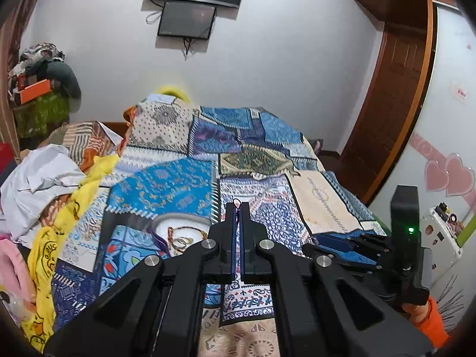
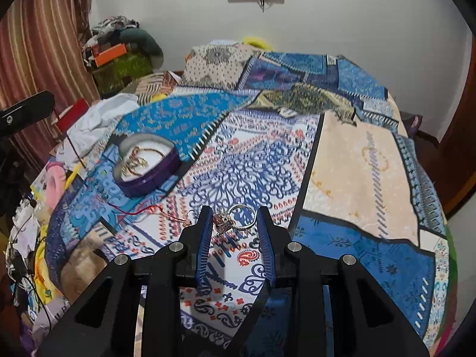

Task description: Organize jewelry

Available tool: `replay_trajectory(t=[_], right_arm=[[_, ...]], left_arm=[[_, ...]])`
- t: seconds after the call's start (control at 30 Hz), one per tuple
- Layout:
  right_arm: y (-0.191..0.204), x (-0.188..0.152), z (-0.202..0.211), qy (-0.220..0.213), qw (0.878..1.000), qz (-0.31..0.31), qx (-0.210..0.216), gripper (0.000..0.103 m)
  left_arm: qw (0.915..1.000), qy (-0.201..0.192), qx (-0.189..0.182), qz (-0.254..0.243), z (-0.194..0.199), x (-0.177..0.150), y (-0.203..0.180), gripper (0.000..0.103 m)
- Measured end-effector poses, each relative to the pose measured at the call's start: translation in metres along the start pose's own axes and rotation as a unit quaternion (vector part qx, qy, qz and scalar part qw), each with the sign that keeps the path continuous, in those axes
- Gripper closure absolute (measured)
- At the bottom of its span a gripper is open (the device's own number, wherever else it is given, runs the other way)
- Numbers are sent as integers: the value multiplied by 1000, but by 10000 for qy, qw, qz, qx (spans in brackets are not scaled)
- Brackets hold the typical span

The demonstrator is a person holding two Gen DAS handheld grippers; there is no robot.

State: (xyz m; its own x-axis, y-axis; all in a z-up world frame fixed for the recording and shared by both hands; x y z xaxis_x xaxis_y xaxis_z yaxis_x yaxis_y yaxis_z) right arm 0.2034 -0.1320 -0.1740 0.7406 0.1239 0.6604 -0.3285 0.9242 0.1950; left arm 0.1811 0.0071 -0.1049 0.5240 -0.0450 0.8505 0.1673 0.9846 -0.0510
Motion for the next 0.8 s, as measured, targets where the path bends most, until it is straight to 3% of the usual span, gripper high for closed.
replay_trajectory(t=[0.4, 0.8], right_arm=[[20, 19, 25, -408, 9990, 124, 95, 75], [51, 30, 21, -506, 9980, 258, 291, 75]], left_arm=[[9990, -391, 200, -57, 28, 19, 14, 103], [9984, -486, 294, -29, 19, 30, 35, 103]])
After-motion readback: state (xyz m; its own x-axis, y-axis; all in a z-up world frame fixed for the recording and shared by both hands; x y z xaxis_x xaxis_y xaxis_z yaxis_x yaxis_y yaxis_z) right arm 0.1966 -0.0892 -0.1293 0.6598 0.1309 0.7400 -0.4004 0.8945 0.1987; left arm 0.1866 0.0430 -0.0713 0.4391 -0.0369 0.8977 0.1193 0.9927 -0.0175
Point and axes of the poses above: each gripper's, at about its wrist camera, not at the fingertips, and z roughly against the way its jaws point, y to its left, x to its top, the point moved 8 cm from there along -z, roughly the way its jaws point, and after that the axes turned 11 degrees about -z, right-handed, at the moved point
